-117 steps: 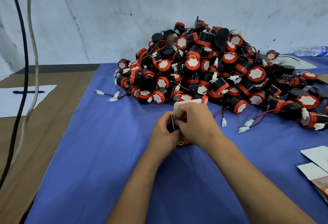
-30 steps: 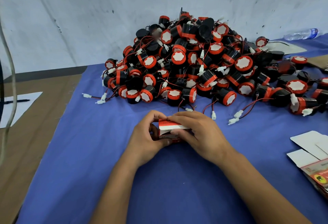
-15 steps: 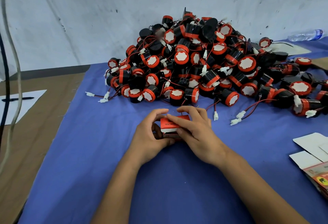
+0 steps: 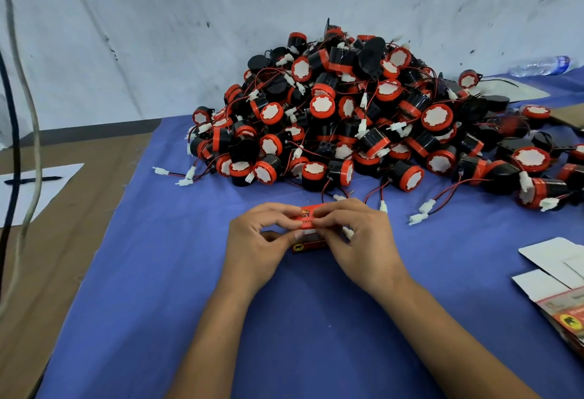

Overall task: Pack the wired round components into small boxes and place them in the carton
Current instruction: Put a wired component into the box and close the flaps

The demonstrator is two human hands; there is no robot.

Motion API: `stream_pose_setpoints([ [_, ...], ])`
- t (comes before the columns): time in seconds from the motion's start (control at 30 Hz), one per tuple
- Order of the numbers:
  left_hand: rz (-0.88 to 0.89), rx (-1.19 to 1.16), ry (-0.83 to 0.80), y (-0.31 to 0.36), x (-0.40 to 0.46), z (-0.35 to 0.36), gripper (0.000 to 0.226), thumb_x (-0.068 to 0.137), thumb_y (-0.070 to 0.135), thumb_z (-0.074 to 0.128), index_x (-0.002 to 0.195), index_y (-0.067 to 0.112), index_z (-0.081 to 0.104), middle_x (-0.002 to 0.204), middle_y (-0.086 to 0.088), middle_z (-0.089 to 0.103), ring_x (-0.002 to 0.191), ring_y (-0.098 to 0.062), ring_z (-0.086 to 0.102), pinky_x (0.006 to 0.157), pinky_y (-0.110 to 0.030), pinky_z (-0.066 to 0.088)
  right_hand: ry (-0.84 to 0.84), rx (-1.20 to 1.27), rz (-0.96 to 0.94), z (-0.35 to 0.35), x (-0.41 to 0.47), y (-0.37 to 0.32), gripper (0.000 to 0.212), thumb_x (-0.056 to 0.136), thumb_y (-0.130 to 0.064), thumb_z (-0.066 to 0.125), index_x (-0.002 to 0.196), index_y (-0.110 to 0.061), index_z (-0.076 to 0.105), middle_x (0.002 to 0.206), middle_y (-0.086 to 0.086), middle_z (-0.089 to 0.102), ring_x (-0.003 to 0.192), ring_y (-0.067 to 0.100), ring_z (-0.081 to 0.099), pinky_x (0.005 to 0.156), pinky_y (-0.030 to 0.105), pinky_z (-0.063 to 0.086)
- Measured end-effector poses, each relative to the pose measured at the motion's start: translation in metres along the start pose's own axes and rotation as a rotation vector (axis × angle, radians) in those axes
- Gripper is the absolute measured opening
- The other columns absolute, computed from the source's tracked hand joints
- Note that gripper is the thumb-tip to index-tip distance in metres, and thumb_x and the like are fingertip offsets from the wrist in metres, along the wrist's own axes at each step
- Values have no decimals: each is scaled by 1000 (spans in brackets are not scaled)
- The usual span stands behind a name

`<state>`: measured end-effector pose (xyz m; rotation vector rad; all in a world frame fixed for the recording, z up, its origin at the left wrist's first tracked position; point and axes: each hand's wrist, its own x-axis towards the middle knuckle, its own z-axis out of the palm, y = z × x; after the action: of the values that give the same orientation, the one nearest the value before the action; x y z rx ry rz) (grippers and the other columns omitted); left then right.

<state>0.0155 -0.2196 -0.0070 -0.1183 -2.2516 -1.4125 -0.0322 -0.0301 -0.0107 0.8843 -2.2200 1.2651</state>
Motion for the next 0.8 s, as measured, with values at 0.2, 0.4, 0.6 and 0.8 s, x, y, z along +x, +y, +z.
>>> stream_pose_setpoints([
  [0.2, 232, 382, 19, 2, -4, 1, 9, 81, 11, 87, 87, 17, 82, 108, 13, 75, 109, -13, 58, 95, -13, 41, -104, -48, -49, -6, -4, 0, 5, 88, -11, 79, 92, -9, 76, 109, -1, 70, 105, 16, 63, 88, 31, 55],
  [0.4, 182, 372, 9, 7, -16, 9, 17, 77, 9, 87, 90, 18, 81, 112, 15, 74, 111, -6, 61, 98, -19, 46, -203, -271, -56, -6, -7, -12, 11, 89, -16, 74, 96, -15, 66, 111, -5, 61, 105, 20, 53, 81, 38, 54],
  [0.6, -47, 220, 122, 13, -24, 22, 32, 84, -9, 75, 89, 22, 81, 95, 13, 78, 93, -14, 74, 82, -27, 59, -407, -326, -47, 1, 9, -18, 31, 97, -22, 64, 127, -16, 59, 135, 2, 55, 133, 27, 42, 100, 45, 45],
  [0.8, -69, -23, 191, 76, -39, 44, 49, 87, -8, 74, 91, 41, 73, 89, 18, 77, 91, -7, 75, 73, -2, 52, -204, -522, -50, -61, -3, -42, 27, 102, -37, 57, 117, -24, 74, 106, 2, 68, 100, 31, 51, 79, 42, 36],
])
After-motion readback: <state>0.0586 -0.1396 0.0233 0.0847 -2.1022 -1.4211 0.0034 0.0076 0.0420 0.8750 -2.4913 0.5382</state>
